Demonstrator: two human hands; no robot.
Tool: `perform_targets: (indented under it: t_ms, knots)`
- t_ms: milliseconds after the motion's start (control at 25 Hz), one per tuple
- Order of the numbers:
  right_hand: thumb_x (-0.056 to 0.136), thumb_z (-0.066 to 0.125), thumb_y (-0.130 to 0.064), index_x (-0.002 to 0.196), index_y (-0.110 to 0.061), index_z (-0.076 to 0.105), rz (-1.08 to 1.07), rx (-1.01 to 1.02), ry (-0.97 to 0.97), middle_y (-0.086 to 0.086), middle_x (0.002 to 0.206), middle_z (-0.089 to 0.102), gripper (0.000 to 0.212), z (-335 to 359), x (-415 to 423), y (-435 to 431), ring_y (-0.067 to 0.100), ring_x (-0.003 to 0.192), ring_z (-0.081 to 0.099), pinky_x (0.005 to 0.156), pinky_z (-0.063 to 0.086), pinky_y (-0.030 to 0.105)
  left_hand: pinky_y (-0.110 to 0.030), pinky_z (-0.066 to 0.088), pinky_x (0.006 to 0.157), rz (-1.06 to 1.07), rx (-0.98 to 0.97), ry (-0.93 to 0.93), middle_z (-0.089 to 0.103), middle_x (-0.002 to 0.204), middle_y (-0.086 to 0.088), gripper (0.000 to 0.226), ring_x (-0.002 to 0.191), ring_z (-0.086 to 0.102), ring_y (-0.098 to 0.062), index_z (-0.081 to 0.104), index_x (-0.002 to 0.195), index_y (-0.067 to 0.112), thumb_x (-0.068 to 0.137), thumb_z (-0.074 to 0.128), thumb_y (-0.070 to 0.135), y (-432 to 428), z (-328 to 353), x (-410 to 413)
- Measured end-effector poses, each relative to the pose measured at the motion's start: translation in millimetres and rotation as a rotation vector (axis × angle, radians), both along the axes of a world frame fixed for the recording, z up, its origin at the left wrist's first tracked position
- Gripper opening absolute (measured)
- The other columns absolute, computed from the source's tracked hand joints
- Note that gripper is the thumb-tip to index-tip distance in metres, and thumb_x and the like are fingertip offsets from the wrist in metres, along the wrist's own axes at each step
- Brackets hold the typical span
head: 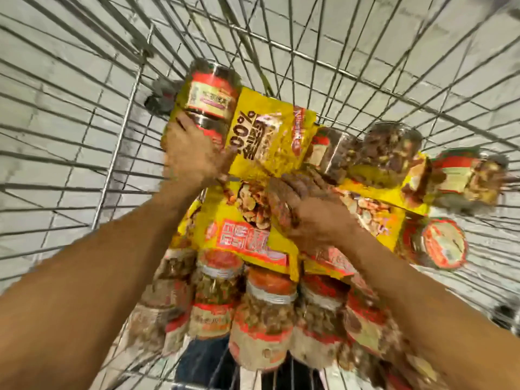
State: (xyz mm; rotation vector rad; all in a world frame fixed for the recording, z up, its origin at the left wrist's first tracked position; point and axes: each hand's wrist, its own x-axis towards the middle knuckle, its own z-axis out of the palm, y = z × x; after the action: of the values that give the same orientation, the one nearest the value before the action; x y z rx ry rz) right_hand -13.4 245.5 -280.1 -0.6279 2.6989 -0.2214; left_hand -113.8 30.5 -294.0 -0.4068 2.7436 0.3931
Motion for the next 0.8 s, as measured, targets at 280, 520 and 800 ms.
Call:
perform_targets:
  t_ms: [280,520,800]
  knots:
    - [0.058,0.082,-0.046,0.12,-0.013,0.051,-1.111,-0.988,-0.556,0.0,0.11,0.066,0.077,44.1,-10.0,-7.5,0.01,0.097,0.064,0.087,0.051,0.026,-0.039,0.05,0.091,0.31,0.491,-0.139,0.052,0.128,-0.023,0.085,0.108,0.057,-0.033,0.045,0.131,-0.001,0.067,0.075,0.046,-14.7,-8.2,6.2]
    - [0.078,0.064,-0.038,0.082,-0.016,0.068,-1.225,-1.213,-0.505,-0.005,0.076,0.073,0.023,171.5,27.2,-11.6,0.007,0.071,0.068,0.073,0.053,0.027,-0.034,0.055,0.075,0.442,1.282,-0.573,0.071,0.097,-0.009,0.03,0.076,0.068,-0.017,0.065,0.106,0.009,0.087,0.057,0.03,-7.5,149.6,50.1]
    - [0.041,0.072,-0.066,0.097,-0.009,0.069,-1.311,-2.017,-0.234,0.007,0.079,0.071,0.08,383.5,178.8,7.2,0.02,0.069,0.068,0.08,0.053,0.038,-0.045,0.056,0.082,-0.084,1.726,-0.99,0.073,0.098,-0.01,0.067,0.092,0.069,-0.024,0.074,0.095,0.009,0.042,0.082,0.048,57.3,392.5,126.9]
